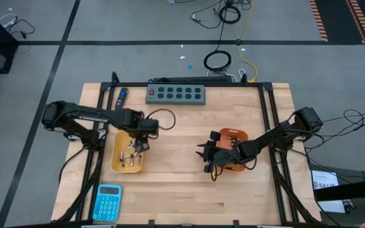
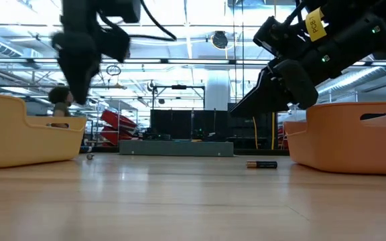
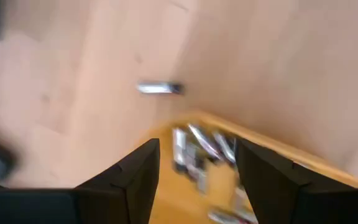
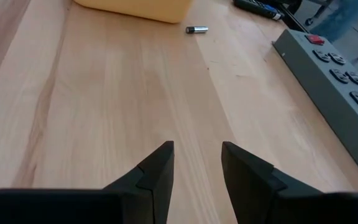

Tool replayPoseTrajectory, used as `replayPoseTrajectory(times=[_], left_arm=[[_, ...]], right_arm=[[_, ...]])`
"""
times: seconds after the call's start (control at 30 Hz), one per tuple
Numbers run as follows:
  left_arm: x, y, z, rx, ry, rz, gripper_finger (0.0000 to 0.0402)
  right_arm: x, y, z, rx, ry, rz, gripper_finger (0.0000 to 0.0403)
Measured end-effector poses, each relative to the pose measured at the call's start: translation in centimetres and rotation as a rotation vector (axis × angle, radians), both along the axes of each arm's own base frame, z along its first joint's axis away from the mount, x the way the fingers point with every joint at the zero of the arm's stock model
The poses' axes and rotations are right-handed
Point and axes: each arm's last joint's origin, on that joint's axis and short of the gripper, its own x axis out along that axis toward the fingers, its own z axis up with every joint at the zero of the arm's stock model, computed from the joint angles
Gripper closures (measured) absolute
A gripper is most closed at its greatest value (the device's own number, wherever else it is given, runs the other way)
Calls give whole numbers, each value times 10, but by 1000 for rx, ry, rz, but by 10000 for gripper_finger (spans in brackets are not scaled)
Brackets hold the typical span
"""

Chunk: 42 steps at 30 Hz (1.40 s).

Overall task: Sort batteries
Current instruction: Put the white battery into the yellow bin

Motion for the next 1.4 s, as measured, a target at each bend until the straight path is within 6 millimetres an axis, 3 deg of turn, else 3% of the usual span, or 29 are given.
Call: replayPoseTrajectory(times=[0.27, 0.57, 0.83, 1.13, 1.4], left_arm=[[35, 38, -44, -10, 68, -68, 167], [51, 51, -87, -30, 272, -147, 151], [52, 49, -89, 53, 325, -350, 151], [54, 42, -90, 47, 367, -695, 151], [52, 42, -95, 52, 390, -893, 151]], right_arm=[[0, 0, -1, -10, 11, 4, 277], [-3, -1, -4, -13, 48, -2, 277], [-4, 1, -4, 5, 47, -5, 277], [-5, 5, -4, 25, 39, -6, 277], [-7, 11, -4, 16, 35, 0, 277]])
